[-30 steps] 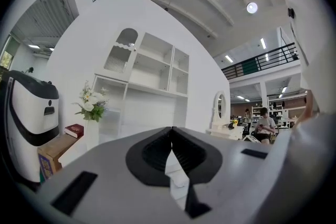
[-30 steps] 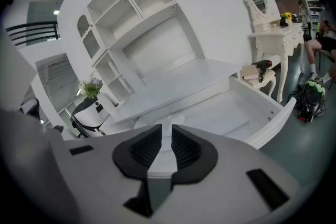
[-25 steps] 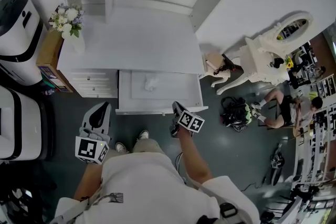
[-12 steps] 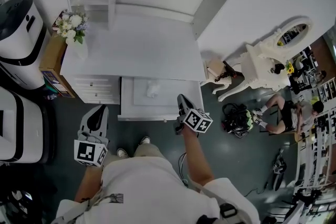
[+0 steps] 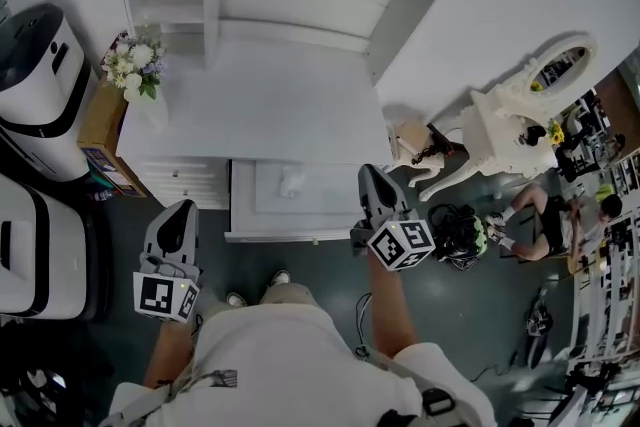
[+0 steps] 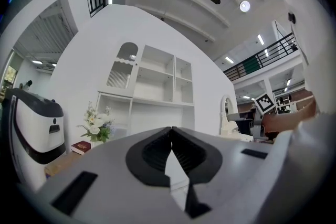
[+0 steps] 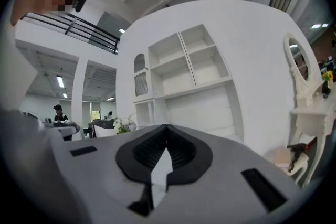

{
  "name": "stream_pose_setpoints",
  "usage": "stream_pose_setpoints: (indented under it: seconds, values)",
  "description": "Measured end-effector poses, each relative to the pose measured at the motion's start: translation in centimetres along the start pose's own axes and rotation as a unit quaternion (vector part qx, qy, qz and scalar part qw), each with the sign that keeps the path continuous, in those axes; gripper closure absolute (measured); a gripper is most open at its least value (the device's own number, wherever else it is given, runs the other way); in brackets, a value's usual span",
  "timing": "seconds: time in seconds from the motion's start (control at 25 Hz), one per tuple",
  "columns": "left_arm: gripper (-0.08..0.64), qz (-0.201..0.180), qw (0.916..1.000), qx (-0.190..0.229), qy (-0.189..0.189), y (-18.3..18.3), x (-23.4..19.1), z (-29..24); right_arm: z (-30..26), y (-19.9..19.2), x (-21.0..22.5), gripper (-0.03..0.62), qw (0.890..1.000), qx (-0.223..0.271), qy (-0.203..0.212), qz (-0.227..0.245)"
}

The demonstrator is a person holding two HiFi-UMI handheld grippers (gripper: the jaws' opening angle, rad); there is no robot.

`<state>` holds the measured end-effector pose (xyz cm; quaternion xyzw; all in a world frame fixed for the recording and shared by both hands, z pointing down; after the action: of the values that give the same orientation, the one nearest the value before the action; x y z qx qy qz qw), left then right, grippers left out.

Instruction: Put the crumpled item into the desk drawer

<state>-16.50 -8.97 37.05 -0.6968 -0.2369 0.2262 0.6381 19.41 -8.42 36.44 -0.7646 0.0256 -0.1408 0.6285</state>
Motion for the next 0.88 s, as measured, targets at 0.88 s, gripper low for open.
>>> stream_pose_setpoints:
  seconds: [0.88]
  values:
    - [0.545,-0.04,0.9967,-0.001,0.071,3.7,-3.3,0.2,3.5,7.3,-2.5,0.581,0.99,0.069,-0.031,0.121]
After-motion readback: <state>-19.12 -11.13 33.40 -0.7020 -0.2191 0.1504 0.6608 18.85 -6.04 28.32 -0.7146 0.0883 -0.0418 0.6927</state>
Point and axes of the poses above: the fingertips, and each gripper's own axes: z backward along the fingers, x to its right, y out of its top, the point moved 4 cm from there along z, backward along the fingers, and after that the axes turned 11 degrees about -x, right-handed, at the moved point
